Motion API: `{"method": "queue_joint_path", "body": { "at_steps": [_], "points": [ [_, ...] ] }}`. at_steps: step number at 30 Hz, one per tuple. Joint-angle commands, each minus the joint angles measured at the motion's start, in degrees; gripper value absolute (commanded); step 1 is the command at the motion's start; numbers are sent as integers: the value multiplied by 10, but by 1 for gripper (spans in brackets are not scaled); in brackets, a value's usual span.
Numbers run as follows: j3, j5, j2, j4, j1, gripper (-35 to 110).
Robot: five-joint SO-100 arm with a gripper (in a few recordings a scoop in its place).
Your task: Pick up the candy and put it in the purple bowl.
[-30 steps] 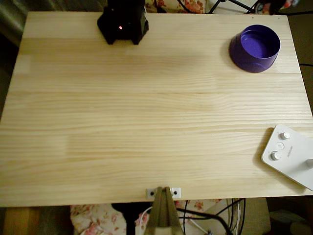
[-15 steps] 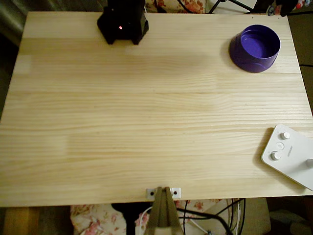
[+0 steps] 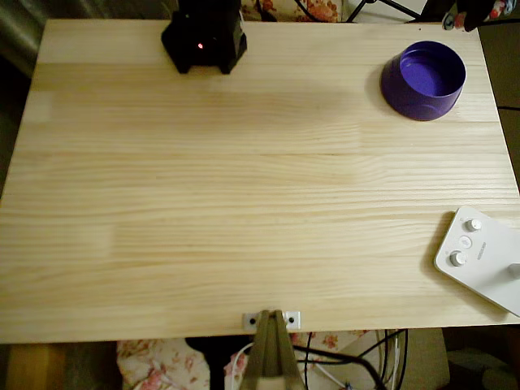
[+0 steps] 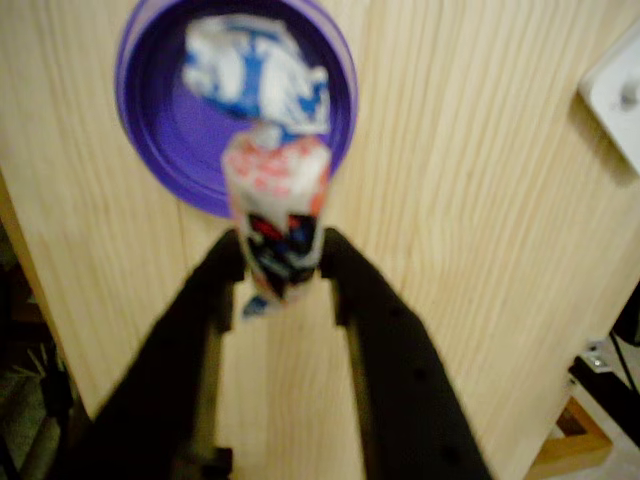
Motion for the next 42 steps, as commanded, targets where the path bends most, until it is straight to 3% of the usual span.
{"method": "queue_joint_path", "body": {
  "at_steps": [1,42],
  "points": [
    [-18,-4,33,2,-5,10],
    [11,-5,45,17,48,15]
  ]
}}
